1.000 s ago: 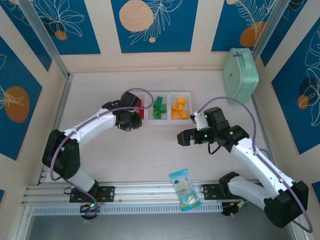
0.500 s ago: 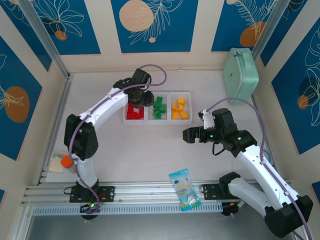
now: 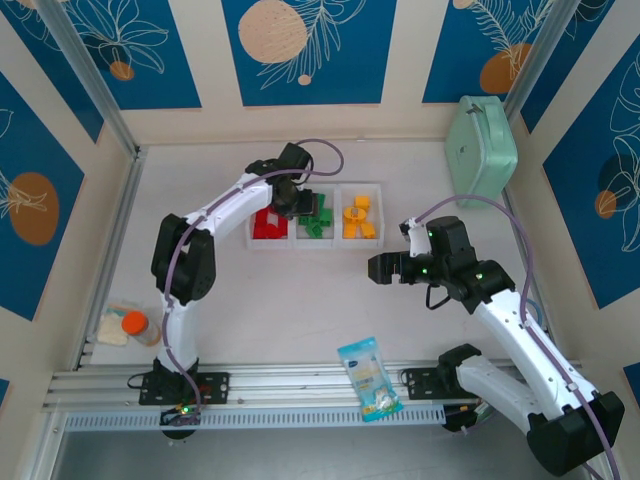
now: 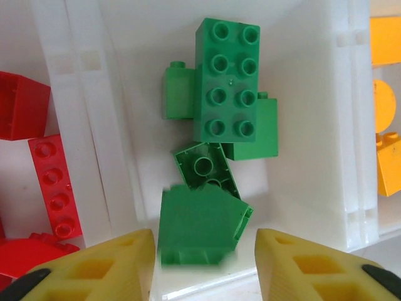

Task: Sort the legos into containers by color
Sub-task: Place the lego in the container, then reset both arms

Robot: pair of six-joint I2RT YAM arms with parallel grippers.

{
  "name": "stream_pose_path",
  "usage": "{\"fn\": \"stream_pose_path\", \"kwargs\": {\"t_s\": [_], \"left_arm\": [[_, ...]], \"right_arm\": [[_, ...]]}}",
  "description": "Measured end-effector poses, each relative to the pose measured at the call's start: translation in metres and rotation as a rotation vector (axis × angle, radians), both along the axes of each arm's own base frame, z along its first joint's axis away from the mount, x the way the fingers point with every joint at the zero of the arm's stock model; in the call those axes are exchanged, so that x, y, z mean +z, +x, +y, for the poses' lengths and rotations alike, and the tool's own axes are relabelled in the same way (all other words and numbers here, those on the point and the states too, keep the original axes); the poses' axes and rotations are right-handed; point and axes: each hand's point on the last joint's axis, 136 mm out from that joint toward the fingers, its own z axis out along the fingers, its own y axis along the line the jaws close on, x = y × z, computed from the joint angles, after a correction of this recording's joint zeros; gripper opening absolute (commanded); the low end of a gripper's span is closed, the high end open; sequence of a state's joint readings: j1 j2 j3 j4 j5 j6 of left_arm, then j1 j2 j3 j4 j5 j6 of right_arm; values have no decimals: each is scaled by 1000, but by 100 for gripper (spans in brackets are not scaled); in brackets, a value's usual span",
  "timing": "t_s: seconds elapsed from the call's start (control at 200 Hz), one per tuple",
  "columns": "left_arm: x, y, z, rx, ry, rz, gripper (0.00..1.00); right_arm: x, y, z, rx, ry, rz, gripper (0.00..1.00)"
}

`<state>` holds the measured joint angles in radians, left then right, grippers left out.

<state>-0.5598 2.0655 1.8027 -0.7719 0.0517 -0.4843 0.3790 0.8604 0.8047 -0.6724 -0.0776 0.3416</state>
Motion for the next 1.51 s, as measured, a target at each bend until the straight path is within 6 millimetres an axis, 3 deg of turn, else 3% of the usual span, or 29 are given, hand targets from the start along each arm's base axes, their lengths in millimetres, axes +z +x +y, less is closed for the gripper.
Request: {"fn": "stream_pose_path", "kwargs": {"t_s": [0.205, 0.395, 0.57, 0.655, 0.78, 0.915, 1.126, 1.241, 1.376, 1.506], "left_arm": [[1, 3, 2, -11, 18, -19, 59], [13, 0, 6, -11, 0, -75, 74], [50, -30, 26, -35, -43, -191, 83], [73, -47, 39, -50, -67, -277, 100], [98, -77, 58, -68, -118, -407, 99], [100, -110, 88, -57, -134, -541, 99], [80, -142, 147, 82, -78, -770, 99], [78, -152, 180, 183, -27, -893, 99], [82, -160, 212, 297, 49, -997, 99], [81, -164, 226, 340, 98, -1027, 99]], "right_arm": [[0, 1, 0, -1, 0, 1, 99], [-3, 2, 1, 1, 0, 10, 99], [-4, 3, -1, -10, -6, 10, 99], [-6, 4, -6, -36, -20, 3, 99], [-6, 4, -18, -86, -44, -36, 99], [4, 5, -35, -160, -53, -120, 99], [16, 21, -61, -277, -32, -307, 99], [-4, 39, -75, -323, -61, -408, 99], [-58, 64, -111, -454, -127, -374, 99], [-97, 90, -144, -558, -169, -294, 99]]}}
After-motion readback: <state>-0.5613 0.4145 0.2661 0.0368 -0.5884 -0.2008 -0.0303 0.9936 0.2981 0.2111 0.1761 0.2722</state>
